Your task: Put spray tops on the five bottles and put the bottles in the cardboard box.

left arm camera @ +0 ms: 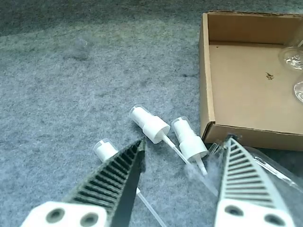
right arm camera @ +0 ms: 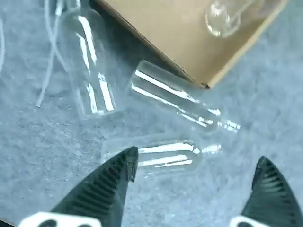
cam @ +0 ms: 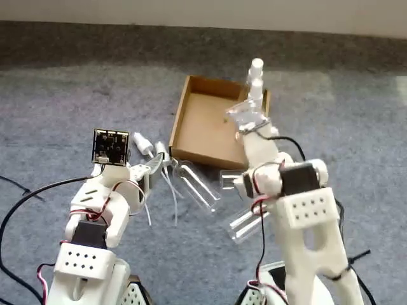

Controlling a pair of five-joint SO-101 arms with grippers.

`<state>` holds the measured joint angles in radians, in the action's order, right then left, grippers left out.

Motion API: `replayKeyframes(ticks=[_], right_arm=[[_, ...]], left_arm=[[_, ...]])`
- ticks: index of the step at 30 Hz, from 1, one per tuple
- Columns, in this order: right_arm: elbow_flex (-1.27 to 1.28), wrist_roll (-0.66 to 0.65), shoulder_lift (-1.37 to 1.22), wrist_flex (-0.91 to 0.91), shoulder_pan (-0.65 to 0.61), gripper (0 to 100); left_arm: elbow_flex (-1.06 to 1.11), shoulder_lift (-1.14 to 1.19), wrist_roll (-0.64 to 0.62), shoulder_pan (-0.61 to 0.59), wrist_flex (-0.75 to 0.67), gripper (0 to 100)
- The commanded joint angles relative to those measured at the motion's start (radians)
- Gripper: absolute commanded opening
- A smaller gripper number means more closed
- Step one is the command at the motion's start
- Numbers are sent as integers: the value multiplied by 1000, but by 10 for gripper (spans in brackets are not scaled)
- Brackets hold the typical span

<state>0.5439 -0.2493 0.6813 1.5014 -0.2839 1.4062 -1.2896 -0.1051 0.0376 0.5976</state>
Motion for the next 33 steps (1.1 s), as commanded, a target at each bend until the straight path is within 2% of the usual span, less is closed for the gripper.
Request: replayKeyframes(ticks=[1, 5, 8, 11, 20, 22, 26, 28, 33], right_arm=[[-7, 207, -116, 8, 51, 332], [-8, 381, -239, -50, 107, 332], [-7, 582, -331, -74, 124, 332], [-8, 723, -421, -87, 122, 332], [44, 741, -608, -240, 90, 329], [87, 736, -601, -275, 94, 282], [157, 730, -545, -312, 108, 91], [168, 664, -507, -315, 136, 19], [179, 563, -423, -314, 295, 5]], left_arm=[[-5, -15, 2, 12, -20, 248], [-5, -15, 3, 12, -20, 248], [-5, -16, 3, 12, -20, 248], [-5, -16, 3, 12, -20, 248], [-5, -16, 3, 12, -20, 248], [-5, -16, 3, 12, -20, 248], [-5, -16, 3, 12, -20, 248], [-5, -16, 3, 12, -20, 248], [-5, -16, 3, 12, -20, 248]])
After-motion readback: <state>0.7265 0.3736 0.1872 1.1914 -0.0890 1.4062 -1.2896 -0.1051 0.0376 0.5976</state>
